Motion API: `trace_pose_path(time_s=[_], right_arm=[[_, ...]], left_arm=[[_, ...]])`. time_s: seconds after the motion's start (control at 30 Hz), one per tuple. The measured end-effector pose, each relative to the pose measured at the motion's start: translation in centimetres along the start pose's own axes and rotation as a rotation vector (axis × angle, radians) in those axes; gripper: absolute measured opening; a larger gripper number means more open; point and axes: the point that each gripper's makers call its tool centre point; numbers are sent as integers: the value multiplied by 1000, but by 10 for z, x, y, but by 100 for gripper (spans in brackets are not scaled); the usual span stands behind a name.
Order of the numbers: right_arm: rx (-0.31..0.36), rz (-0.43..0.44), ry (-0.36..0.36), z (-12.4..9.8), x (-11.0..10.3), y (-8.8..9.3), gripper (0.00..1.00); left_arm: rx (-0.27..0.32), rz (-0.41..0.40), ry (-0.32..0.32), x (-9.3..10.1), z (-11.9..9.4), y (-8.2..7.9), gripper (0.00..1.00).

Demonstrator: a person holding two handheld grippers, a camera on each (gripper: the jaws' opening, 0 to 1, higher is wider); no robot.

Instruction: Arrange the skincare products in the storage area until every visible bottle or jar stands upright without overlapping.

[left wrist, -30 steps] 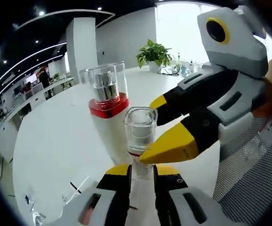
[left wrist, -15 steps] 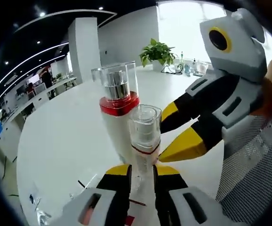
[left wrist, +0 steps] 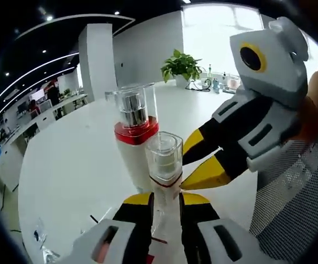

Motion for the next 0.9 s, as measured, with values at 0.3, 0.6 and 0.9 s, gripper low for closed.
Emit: trace_pose_path(time_s=[0.3,0.6,0.9], right_arm=[[-3,7,2,0,1,1,14],[-7,28,-1,0,2,2,14],[-3,34,-7,-1,2,1,16]], left_arm=[[-3,13,16,4,1,1,19],[-14,23,20,5,1,2,19],[-103,84,-14,-8,-9,13,20]])
Point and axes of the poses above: the point that each gripper's makers call its tool centre point, and the gripper's own axes: z roughly forward along the fingers, x roughly to its right, y roughly out of its underside, and after that the axes turned 1 degree about y, right-handed
